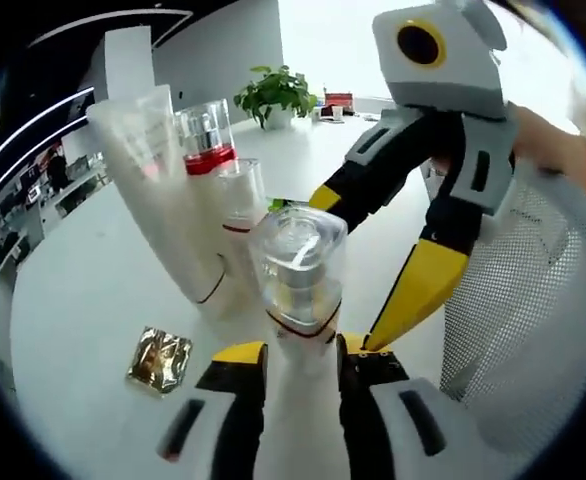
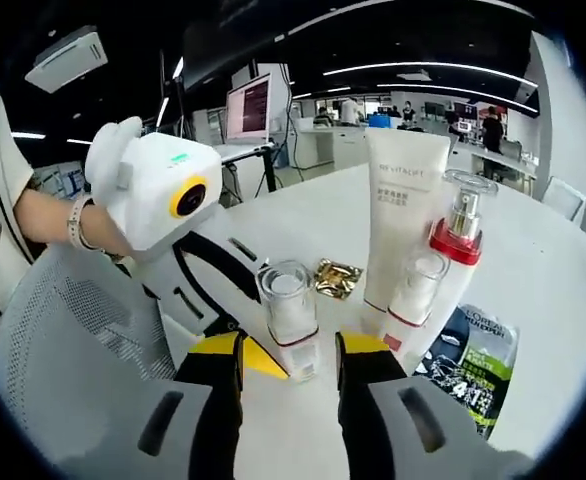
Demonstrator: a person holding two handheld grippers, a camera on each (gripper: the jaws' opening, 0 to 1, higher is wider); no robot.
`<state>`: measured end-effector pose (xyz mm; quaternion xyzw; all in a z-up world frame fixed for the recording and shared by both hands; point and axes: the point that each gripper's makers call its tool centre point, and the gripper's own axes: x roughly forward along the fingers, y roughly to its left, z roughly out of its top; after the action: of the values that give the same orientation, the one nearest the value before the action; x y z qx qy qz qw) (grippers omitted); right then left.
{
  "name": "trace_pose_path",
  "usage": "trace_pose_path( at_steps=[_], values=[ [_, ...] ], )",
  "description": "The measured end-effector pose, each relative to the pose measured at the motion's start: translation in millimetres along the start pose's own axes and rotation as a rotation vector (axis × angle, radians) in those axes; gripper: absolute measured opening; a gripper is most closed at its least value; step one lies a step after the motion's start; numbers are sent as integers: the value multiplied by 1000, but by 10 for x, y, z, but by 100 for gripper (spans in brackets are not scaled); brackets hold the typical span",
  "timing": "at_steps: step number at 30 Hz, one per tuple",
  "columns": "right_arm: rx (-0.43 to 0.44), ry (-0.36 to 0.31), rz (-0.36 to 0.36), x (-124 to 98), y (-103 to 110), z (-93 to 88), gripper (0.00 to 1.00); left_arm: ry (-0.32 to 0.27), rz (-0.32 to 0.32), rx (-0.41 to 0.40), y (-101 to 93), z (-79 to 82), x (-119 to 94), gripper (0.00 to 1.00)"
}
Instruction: Arrange the skincare products in the storage area until every visible bottle or jar stands upright without overlapping.
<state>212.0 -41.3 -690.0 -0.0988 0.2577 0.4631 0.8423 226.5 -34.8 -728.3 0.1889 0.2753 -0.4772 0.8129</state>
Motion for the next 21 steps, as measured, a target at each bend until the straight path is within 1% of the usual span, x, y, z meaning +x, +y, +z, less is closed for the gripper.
trace_pose_path(
  at_steps=[2, 4, 9, 12, 15, 18, 21],
  values=[
    [10, 19, -11, 0, -33, -44, 40, 4, 7, 3, 3, -6, 1, 28],
    [13, 31, -14, -3, -31, -69, 43, 9, -3, -18, -15, -19, 4, 26],
    [24, 73, -49, -14, -96, -146, 50, 22, -11, -27, -34, -43, 16, 23],
    [20, 93, -75, -30, -137, -179, 52, 26, 1, -29, -19, -50, 8, 22],
    [25, 100, -93, -38, -172, -195, 54, 24, 5, -26, -15, -45, 0, 20],
    [35, 100, -113, -47, -215, -195, 57, 41, 4, -35, -14, -90, 16, 18],
    [44, 102, -127, -55, -250, -201, 58, 48, 14, -54, -6, -93, 19, 17]
  ],
)
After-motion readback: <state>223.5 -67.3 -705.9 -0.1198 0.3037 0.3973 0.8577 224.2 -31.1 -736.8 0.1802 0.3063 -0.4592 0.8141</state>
